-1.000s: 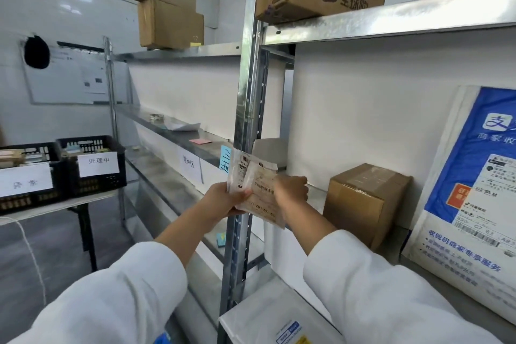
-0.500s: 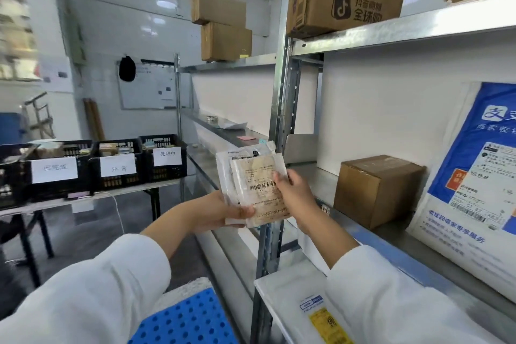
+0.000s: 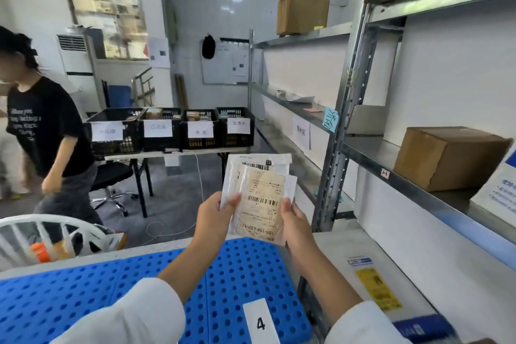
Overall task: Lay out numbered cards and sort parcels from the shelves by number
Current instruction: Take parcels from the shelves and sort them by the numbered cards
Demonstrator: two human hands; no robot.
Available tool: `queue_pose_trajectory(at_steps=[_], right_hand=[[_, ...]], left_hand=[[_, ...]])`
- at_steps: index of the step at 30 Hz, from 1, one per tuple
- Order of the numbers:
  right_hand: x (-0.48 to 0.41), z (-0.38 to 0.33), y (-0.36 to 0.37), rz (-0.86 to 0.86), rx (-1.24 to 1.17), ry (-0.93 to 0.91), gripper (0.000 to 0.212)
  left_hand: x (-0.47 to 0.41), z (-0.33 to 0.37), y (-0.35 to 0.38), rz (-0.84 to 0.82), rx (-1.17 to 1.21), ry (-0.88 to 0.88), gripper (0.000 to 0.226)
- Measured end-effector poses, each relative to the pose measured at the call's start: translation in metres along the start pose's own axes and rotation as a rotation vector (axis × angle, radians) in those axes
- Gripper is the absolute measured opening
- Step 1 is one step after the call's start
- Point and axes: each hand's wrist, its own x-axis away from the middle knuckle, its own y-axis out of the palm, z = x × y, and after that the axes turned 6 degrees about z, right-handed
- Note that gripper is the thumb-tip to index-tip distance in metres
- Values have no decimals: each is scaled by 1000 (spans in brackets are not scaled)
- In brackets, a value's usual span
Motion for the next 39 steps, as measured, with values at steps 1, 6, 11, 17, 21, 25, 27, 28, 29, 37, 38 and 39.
queue_pose_trajectory(at_steps=[1,6,11,17,21,25,27,28,29,37,38,39], right_hand=[[6,4,7,1,33,-4,24],[25,52,53,9,215,-10,25],[42,93,125,-74,280,-49,26],[71,137,237,-254,402,13,26],[98,174,310,-306,474,4,25],[129,220,385,-338,505,-12,26],[141,243,417,-364,500,-7,21],[147,254,434,-372,505,-10,19],[152,265,450,-382,516,-13,19],[166,319,538,-438,557,37,16],[163,324,547,-445,555,47,16],[159,328,555,-454,562,55,17]], left_hand=[[5,-6,-9,-28,-52,0,38],[26,-33,-76,-155,-291,-37,44],[36,-56,-155,-1,-120,-123,40],[41,-87,-281,321,-133,-64,33],[51,-109,-388,355,-165,-34,41],[62,-139,-487,405,-151,-100,41],[68,-152,-525,432,-148,-115,40],[70,-158,-545,451,-150,-123,42],[72,-164,-563,468,-152,-136,43],[66,-199,-657,540,-127,-245,24],[60,-202,-665,545,-139,-243,24],[54,-204,-672,553,-155,-235,24]])
